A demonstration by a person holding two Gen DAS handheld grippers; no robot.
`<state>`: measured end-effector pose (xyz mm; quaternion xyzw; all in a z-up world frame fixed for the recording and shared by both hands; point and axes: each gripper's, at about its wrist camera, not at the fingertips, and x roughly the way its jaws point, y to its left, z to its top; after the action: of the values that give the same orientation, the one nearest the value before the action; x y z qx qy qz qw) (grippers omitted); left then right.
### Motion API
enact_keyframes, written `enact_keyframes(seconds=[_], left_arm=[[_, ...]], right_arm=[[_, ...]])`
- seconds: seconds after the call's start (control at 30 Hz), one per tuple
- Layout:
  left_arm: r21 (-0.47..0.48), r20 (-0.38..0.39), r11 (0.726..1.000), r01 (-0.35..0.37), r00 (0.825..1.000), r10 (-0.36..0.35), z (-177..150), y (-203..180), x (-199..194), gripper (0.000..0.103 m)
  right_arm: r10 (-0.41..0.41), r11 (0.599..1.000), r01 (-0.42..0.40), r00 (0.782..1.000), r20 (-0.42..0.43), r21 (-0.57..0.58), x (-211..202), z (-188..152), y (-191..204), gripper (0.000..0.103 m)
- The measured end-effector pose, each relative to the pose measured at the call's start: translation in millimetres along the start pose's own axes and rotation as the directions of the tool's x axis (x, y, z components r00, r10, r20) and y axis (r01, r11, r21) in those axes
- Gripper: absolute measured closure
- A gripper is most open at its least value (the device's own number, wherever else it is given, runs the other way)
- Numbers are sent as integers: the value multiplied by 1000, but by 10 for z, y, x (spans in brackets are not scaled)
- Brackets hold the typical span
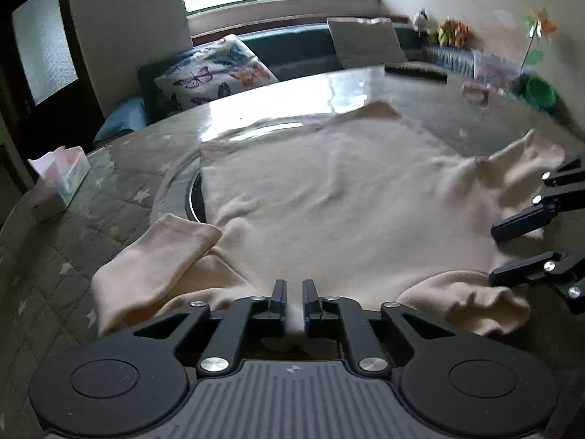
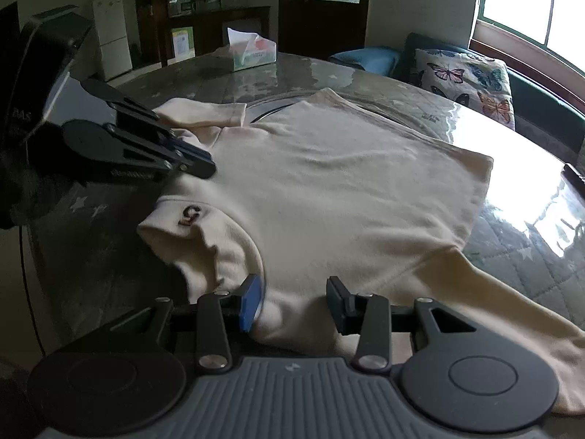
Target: Fold clothes
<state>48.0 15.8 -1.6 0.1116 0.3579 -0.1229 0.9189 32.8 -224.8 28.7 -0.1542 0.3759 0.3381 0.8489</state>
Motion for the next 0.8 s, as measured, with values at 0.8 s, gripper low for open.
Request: enact_keyframes(seconds=[0.8], left_arm=[[264,48,953,149,985,-167,-341,-507,-591,91]], right_arm=[[32,984,-24,999,44,-175,-353,-55,369,95]])
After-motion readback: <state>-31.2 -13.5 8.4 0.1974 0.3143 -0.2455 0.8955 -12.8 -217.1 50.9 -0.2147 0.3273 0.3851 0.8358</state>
